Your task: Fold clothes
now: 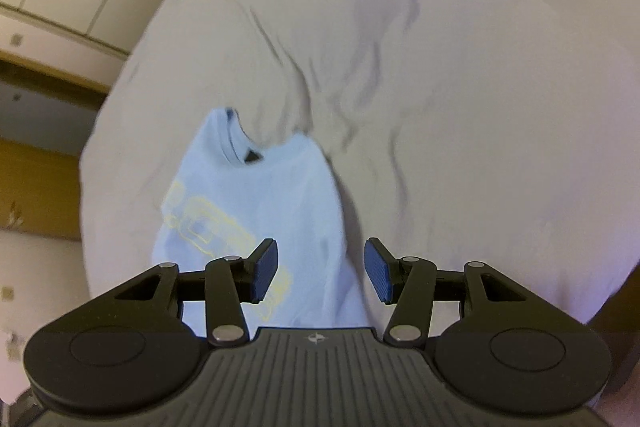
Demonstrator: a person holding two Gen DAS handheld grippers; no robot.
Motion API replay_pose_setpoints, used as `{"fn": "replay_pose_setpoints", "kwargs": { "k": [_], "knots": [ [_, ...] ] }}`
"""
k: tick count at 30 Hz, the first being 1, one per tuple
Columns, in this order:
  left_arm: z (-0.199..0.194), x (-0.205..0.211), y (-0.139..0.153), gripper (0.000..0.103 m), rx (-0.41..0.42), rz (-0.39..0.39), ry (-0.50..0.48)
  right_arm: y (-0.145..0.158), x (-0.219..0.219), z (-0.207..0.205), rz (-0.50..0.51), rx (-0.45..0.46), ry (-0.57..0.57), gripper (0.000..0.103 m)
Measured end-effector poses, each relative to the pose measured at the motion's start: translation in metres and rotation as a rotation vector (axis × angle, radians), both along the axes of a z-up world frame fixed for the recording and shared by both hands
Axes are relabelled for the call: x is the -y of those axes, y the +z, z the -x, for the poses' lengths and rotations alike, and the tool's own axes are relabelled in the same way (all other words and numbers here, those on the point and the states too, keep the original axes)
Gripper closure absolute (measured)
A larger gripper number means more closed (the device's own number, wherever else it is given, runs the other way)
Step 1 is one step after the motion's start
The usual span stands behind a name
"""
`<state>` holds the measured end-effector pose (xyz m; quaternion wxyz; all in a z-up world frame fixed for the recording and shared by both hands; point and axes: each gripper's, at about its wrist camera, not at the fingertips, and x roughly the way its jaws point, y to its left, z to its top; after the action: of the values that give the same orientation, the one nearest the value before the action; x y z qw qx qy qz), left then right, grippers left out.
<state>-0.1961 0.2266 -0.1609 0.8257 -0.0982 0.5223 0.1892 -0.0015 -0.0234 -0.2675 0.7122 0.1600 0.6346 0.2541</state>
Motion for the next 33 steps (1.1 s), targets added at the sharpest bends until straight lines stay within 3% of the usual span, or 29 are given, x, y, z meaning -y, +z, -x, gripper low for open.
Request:
{"fn": "replay_pose_setpoints", "kwargs": {
  "k": [6,12,14,15,16,18,24,28,30,33],
  "knots": [
    [0.010,-0.065,-0.060,0.064,-0.069,0.009,-0.152,-0.060,-0.048,0.050,0.132,0.019,-0.082,0.048],
    [-0.004,-0.107,-0.113,0.064,-0.087,0.026,-0.184,-0.116,-0.078,0.057,0.214,0.072,-0.130,0.041],
    [-0.009,-0.115,-0.124,0.064,-0.081,0.036,-0.198,-0.128,-0.082,0.065,0.239,0.094,-0.130,0.050],
    [-0.012,-0.118,-0.129,0.064,-0.082,0.039,-0.207,-0.134,-0.084,0.069,0.251,0.105,-0.130,0.069],
    [-0.016,-0.121,-0.133,0.064,-0.086,0.037,-0.218,-0.134,-0.083,0.073,0.251,0.112,-0.135,0.093],
    [-0.025,-0.126,-0.139,0.063,-0.090,0.032,-0.246,-0.129,-0.078,0.079,0.239,0.125,-0.150,0.101],
    [-0.062,-0.139,-0.132,0.063,-0.069,0.018,-0.340,-0.085,-0.036,0.081,0.341,0.212,-0.234,0.103],
    [-0.086,-0.141,-0.124,0.062,-0.034,0.030,-0.433,-0.070,0.013,0.075,0.523,0.267,-0.319,0.103],
    [-0.100,-0.139,-0.128,0.062,-0.033,0.020,-0.482,-0.071,0.044,0.068,0.624,0.265,-0.380,0.103],
    [-0.127,-0.136,-0.140,0.062,-0.043,0.010,-0.549,-0.087,0.091,0.058,0.593,0.198,-0.453,0.102]
  ]
}}
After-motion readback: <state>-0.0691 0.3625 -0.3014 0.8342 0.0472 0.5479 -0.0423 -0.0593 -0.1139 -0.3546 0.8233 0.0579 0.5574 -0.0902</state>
